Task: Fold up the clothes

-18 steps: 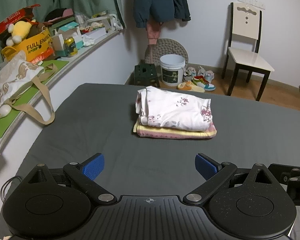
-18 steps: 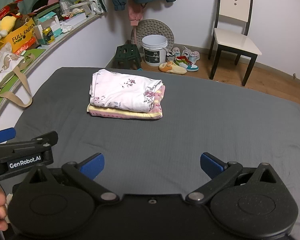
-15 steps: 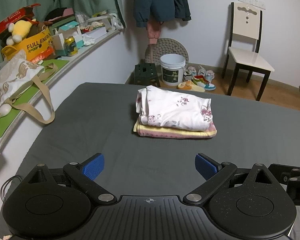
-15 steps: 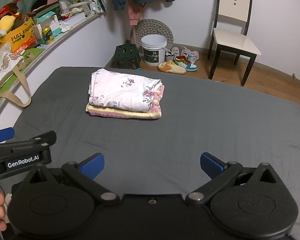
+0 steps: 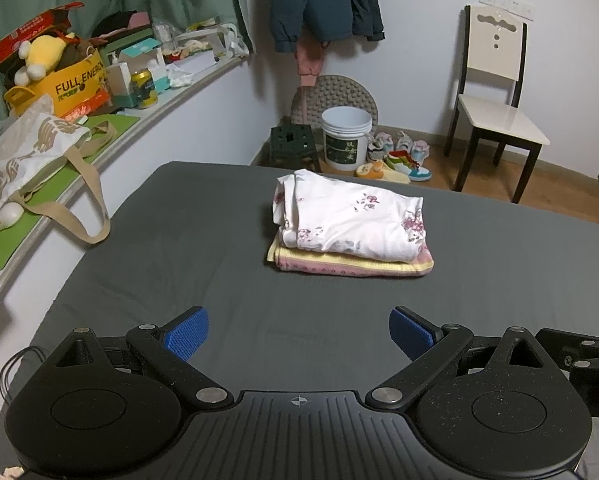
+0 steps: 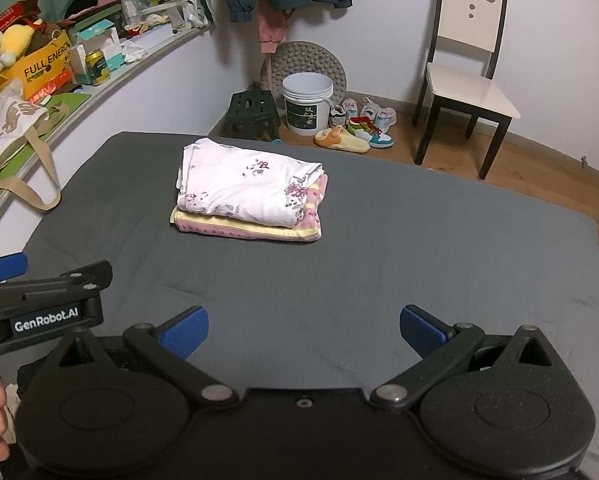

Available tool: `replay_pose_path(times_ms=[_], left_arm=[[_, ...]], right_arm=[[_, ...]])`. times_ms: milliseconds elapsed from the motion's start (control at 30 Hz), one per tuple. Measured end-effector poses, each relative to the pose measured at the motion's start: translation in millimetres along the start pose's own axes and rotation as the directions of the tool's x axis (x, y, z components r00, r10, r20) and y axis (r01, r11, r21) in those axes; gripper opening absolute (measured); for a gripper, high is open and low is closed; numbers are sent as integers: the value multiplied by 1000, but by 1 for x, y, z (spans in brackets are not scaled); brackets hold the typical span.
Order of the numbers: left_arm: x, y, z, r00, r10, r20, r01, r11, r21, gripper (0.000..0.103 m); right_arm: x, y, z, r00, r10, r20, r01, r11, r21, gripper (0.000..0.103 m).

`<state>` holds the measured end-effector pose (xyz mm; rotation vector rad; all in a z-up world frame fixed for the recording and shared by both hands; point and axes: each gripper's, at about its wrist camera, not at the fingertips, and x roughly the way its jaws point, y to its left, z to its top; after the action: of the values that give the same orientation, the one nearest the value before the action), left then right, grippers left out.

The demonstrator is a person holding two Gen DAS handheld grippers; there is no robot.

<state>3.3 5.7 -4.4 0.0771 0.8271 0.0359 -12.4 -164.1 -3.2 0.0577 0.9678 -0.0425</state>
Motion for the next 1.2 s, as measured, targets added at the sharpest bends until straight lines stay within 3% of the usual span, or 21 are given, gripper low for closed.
replay_pose_path(times_ms=[633,900,1200], left_arm=[[-14,14,-9,999,-41,5,41,999,-27,98],[-28,38,-25,990,-135,35,137,989,-60,98],[-39,66,-27,964,-203,172,209,978,-19,98]], right_arm=[[0,3,4,998,55,5,-55,998,40,103],[11,22,-6,1000,17,22,-17,1000,7,103],[5,35,-11,993,107,57,-104,993,-59,103]])
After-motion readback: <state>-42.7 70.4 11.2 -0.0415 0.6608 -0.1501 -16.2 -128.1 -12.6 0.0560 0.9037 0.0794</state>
